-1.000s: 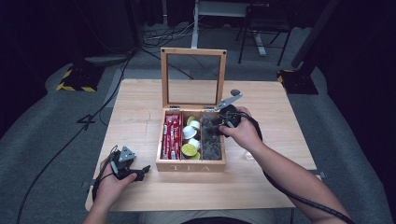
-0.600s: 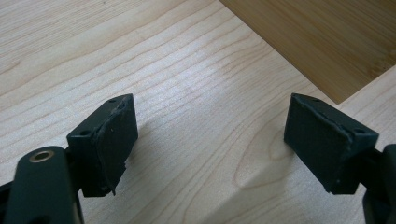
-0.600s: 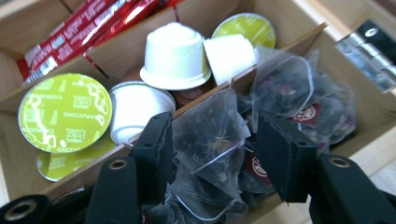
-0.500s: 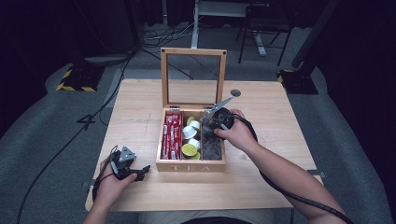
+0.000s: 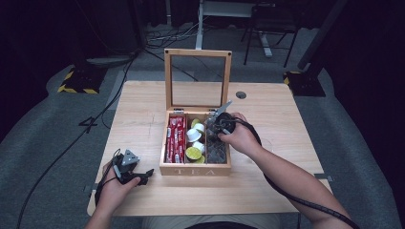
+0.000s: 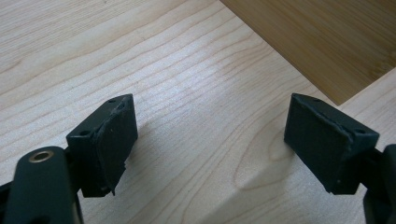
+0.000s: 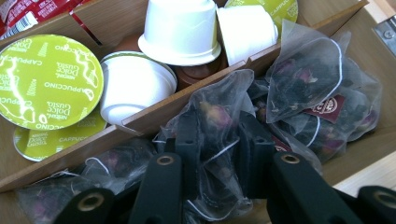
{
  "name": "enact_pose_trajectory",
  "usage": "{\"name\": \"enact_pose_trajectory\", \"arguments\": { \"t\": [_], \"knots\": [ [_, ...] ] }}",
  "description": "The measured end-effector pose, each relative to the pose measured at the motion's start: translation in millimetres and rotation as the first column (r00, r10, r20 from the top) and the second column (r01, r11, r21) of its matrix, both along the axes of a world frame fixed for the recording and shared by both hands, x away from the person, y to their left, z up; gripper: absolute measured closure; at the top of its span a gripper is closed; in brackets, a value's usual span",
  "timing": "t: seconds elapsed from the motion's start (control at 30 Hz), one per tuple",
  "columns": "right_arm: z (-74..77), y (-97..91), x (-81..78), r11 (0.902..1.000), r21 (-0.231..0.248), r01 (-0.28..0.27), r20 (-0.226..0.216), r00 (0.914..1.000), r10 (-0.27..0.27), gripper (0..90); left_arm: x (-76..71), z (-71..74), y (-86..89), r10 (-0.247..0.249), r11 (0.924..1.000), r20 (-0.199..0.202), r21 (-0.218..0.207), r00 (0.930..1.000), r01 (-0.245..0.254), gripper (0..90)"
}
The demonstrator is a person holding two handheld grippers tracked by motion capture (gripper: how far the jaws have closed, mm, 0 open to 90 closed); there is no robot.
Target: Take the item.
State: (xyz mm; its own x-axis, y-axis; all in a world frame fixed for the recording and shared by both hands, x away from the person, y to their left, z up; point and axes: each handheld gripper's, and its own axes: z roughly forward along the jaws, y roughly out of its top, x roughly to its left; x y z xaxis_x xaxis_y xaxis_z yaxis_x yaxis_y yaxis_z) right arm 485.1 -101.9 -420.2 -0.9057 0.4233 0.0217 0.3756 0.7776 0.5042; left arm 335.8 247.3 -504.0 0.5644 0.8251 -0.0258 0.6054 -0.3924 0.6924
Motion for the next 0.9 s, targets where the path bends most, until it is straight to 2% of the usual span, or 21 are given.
{"name": "enact_pose_trajectory", "arguments": {
  "t": [0.13,0.43,0.47,0.63,0.73,0.9],
  "knots": [
    [1.3,-2.4,-1.0,1.0000,0.010,0.000,0.012,0.9999,0.000,76.3,-0.1,0.0,0.0,0.001,1.0000,0.001,0.000,1.0000,-0.001,17.8],
    [9.2,-12.8,-1.2,0.9965,0.083,0.007,0.017,0.9998,-0.008,76.5,-0.1,0.0,-0.1,0.001,1.0000,0.001,0.000,1.0000,-0.001,17.8],
    [11.8,-15.3,-1.5,0.9935,0.113,0.010,0.013,0.9998,-0.012,76.4,0.0,0.0,0.0,0.001,1.0000,0.001,0.000,1.0000,-0.001,17.8],
    [15.7,-20.9,-0.3,0.9879,0.153,0.025,0.020,0.9994,-0.029,74.8,-0.1,0.0,0.0,0.001,1.0000,0.001,0.000,1.0000,-0.001,17.8],
    [16.7,-23.0,0.3,0.9812,0.192,0.018,0.006,0.9998,-0.020,74.6,0.0,0.0,0.0,0.001,1.0000,0.001,0.000,1.0000,-0.001,17.8],
    [22.4,-25.3,-2.4,0.9732,0.229,0.018,0.030,0.9992,-0.026,76.5,0.0,0.0,0.0,0.001,1.0000,0.001,0.000,1.0000,-0.001,17.8]
  ]
}}
